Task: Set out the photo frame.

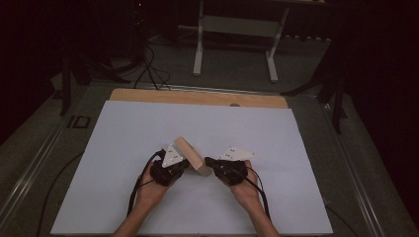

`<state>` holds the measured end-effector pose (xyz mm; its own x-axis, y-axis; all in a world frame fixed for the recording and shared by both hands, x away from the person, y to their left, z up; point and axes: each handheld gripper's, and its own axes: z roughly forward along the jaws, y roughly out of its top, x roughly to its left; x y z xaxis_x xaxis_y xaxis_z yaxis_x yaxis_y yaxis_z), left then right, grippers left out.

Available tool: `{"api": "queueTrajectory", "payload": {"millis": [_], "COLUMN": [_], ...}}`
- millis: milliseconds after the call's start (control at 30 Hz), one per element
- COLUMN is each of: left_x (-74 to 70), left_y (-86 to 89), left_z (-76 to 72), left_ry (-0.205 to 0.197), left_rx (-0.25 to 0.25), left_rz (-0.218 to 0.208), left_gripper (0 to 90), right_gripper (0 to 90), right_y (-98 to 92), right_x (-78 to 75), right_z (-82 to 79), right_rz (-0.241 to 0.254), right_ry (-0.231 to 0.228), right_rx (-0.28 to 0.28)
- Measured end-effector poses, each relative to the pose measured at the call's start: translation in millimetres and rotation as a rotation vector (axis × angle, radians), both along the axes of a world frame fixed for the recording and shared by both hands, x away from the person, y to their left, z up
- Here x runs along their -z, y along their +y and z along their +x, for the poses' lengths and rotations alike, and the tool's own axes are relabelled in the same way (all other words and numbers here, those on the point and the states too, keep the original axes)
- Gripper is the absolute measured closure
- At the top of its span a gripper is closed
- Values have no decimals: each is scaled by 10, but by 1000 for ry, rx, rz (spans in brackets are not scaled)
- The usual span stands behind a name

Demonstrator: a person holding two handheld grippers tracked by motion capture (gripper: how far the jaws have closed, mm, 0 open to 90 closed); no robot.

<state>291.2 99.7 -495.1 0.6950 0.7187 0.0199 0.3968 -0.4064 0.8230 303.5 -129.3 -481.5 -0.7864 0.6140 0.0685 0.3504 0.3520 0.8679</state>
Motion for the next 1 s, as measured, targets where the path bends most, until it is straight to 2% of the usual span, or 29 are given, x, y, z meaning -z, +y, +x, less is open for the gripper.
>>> {"api": "queueTrajectory", "payload": {"millis": [367, 533, 900, 1000], "left_x": [22, 32, 42, 38], "left_y": [33, 59, 84, 96], "left_z": [58, 89, 112, 112], "left_ry": [6, 10, 21, 19], "left_rx": [-20, -21, -22, -27], "left_rz": [-20, -32, -45, -47], "left_gripper": [897, 897, 895, 884], "right_gripper": [899, 898, 897, 855], "right_y": [78, 140, 186, 185], "right_x": [6, -4, -9, -10], "right_z": [-67, -100, -123, -120], "right_rz": [-18, -52, -55, -55], "right_ry": [-3, -29, -31, -34], "right_rx": [-39, -51, -68, -65]}}
